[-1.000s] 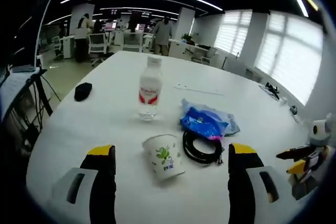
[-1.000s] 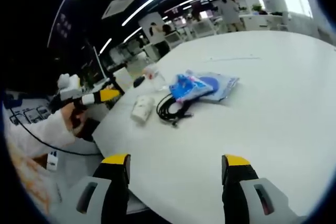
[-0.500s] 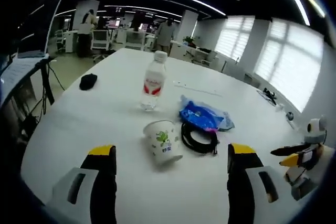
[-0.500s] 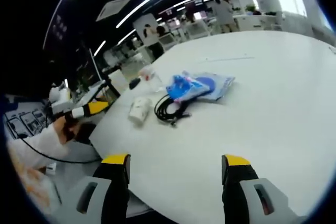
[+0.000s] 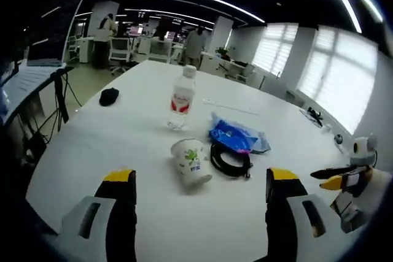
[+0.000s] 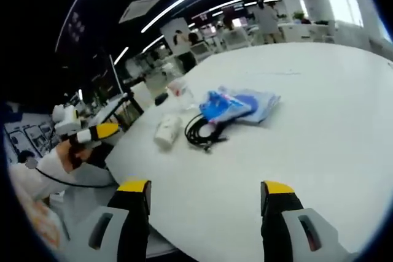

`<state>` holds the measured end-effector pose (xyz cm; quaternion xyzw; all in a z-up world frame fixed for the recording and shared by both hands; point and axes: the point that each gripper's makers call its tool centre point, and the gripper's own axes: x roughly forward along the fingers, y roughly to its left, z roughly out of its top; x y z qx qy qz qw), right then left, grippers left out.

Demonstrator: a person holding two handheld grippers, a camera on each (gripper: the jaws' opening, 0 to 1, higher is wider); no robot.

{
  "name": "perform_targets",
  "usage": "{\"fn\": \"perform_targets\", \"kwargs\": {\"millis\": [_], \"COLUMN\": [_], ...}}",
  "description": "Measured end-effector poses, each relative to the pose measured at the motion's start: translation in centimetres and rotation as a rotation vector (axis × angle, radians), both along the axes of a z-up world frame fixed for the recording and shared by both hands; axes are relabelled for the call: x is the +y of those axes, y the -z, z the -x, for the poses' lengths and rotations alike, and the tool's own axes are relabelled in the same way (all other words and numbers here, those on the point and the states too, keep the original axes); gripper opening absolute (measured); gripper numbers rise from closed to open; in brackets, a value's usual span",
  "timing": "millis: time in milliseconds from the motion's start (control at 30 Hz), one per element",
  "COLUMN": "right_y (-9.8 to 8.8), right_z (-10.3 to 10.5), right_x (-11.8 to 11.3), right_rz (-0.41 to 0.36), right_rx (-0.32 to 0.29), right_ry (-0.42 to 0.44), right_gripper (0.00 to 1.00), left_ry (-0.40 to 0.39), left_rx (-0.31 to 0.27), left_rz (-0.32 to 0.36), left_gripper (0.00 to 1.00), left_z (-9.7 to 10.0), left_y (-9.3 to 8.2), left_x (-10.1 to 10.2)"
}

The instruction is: Arrange the tabletop items into an orderly group along one side of the table until the central work area is clear of visible clutter.

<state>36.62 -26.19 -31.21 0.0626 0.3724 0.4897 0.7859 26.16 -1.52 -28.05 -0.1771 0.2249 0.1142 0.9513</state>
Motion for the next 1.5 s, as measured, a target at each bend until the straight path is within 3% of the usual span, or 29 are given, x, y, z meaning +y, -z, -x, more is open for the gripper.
{"fn": "perform_targets", "kwargs": {"millis": [33,100,200,300,467,600,733,833,933,1100,1233,1300,1333,1467,1500], "right_y": [-0.3,-1.6,-2.7,-3.4,-4.5,-5.2,-3.9,-3.8,-4.7,-3.4,-3.5,-3.1,-3.0,-2.7,-2.6], "right_z": [-0.6,-2.3,-3.5,-5.2,-7.2,-8.1,-8.0,-7.4,-7.2,-7.5,-7.4,-7.4,-7.4,-7.3,-7.2], "right_x": [-0.2,-0.9,-2.3,-5.4,-8.3,-8.8,-8.4,-8.1,-7.8,-8.3,-8.7,-8.9,-9.0,-8.9,-8.9], "right_rz": [-0.004,-0.022,-0.032,-0.012,-0.031,-0.073,-0.054,-0.032,-0.054,0.002,-0.004,0.007,0.009,-0.001,-0.002], "right_rx": [0.002,-0.059,-0.061,-0.095,-0.091,-0.097,-0.08,-0.057,-0.08,-0.072,-0.057,-0.034,-0.029,-0.009,-0.009], "right_ry": [-0.01,-0.053,-0.091,-0.158,-0.1,-0.062,-0.053,-0.054,-0.065,-0.072,-0.06,-0.053,-0.048,-0.042,-0.037], "right_gripper": [0.73,0.73,0.73,0.73,0.73,0.72,0.72,0.71,0.72,0.71,0.7,0.69,0.69,0.66,0.66], "left_ry": [-0.015,-0.036,-0.073,-0.177,-0.205,-0.181,-0.153,-0.128,-0.115,-0.078,-0.009,0.042,0.057,0.099,0.114], "left_rx": [0.007,-0.003,0.013,0.002,-0.012,-0.004,-0.021,-0.002,-0.01,-0.014,0.001,0.041,0.046,0.033,0.054], "left_rz": [-0.008,-0.04,-0.089,-0.076,-0.071,-0.108,-0.11,-0.116,-0.115,-0.092,-0.112,-0.098,-0.096,-0.109,-0.12], "left_gripper": [0.89,0.89,0.86,0.86,0.87,0.87,0.86,0.85,0.85,0.83,0.78,0.75,0.74,0.74,0.73], "left_z": [0.1,0.0,-0.3,-0.7,-1.9,-2.8,-4.3,-5.1,-6.1,-7.6,-8.9,-9.6,-10.7,-12.2,-12.7], "left_y": [-0.2,-0.8,-1.2,-1.6,-2.2,-2.9,-3.5,-3.0,-2.7,-2.0,-1.7,-1.0,-0.6,-1.3,-0.9], "left_x": [-0.1,-0.7,-1.7,-2.7,-4.8,-4.7,-4.1,-3.9,-3.4,-3.6,-4.6,-5.3,-4.7,-5.4,-5.2]}}
